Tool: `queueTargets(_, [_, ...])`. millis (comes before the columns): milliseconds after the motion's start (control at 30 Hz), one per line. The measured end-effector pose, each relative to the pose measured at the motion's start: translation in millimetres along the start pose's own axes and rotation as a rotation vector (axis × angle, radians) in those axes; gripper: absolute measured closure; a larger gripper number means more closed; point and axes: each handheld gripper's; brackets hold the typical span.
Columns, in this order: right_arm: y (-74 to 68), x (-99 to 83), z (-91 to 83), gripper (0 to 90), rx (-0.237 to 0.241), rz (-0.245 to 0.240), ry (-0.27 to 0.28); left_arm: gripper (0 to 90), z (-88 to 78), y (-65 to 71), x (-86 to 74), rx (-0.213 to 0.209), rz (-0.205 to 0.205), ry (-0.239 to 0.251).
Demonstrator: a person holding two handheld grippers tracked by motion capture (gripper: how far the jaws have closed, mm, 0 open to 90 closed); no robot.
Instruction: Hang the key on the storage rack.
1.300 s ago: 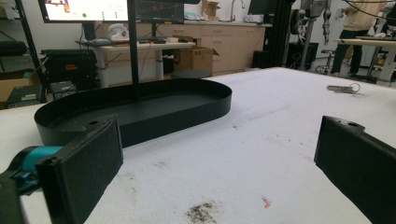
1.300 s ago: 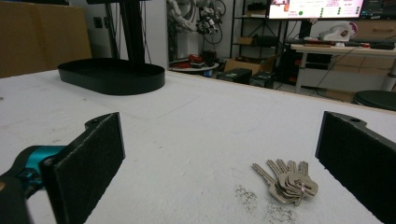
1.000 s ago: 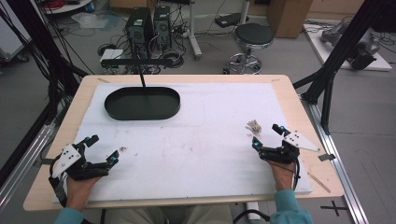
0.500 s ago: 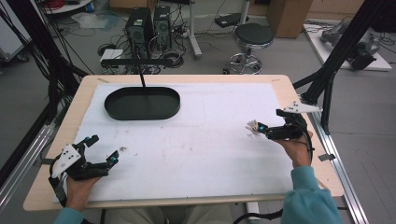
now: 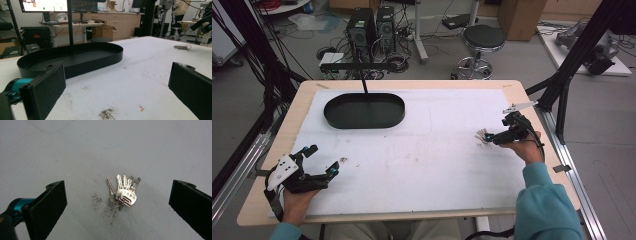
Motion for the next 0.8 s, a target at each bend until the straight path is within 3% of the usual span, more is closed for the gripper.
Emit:
queueTargets(67, [4.2, 0.7, 6.2, 3.7, 0.007, 0.011, -0.032, 1.7, 0.0, 0.0, 0.0, 0.000, -0.002, 0.000])
queueTargets(667, [12.3, 1.8, 26.6, 5.7, 0.006, 0.044, -0.143, 1.7, -0.1, -0.1, 0.0, -0.001, 0.001, 0.000])
queueTargets(800, [12.7, 2.5, 28.9, 13.6, 0.025, 0.043, -0.177, 1.7, -0.2, -0.1, 0.0, -0.002, 0.005, -0.001])
Point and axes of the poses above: each handheld gripper's, and its own axes: z roughly forward along the jaws, x roughly out of its top, y roughly to its right, and after that the axes turned 11 degrees about -y, right-handed
